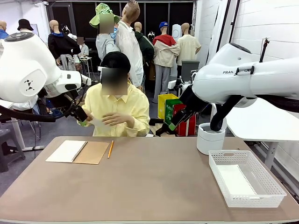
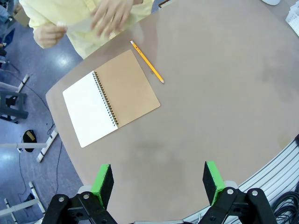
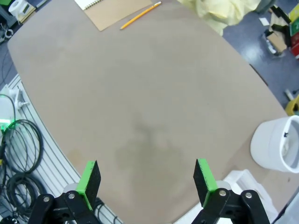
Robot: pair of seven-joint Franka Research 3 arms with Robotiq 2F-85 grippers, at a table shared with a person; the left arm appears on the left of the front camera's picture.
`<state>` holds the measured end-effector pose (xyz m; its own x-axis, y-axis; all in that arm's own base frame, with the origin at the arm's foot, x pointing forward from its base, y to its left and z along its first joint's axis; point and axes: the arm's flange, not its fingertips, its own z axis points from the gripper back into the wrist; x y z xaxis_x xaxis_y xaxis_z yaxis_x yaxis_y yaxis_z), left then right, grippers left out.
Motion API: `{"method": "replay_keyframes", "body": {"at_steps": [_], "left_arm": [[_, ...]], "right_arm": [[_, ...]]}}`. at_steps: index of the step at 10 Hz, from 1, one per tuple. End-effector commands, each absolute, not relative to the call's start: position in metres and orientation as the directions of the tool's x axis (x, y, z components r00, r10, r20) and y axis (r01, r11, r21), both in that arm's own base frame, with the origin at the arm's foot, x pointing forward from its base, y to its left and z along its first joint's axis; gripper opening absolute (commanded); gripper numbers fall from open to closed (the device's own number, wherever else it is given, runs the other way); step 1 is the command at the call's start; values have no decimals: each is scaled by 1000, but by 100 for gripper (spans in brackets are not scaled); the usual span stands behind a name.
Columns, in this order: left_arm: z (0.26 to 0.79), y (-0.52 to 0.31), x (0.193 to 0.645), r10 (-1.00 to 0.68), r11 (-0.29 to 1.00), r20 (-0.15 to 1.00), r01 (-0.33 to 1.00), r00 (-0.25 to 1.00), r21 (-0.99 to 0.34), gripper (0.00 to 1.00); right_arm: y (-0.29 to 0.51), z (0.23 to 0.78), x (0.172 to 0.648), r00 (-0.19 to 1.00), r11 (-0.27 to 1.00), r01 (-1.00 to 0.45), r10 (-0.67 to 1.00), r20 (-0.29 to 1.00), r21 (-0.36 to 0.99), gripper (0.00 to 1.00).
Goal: Sort the paper based on its condition.
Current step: If a person hands you a paper, place it in the Organizing basket , and if it's crumpled, put it in the Trash can.
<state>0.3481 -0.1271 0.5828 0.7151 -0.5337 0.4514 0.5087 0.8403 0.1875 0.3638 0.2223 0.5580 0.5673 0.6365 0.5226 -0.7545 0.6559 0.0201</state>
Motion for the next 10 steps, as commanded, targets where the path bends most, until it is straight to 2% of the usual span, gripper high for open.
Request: {"method": "replay_keyframes", "body": {"at_steps": [1,10], "left_arm": [[583,-126,348,-535,839,456,511,711,187,100],[583,-126,348,-535,839,456,511,711,187,100]], "right_arm": [[222,560,365,577,672,-740,625,525,13,100],[222,560,365,577,672,-740,625,525,13,100]]}}
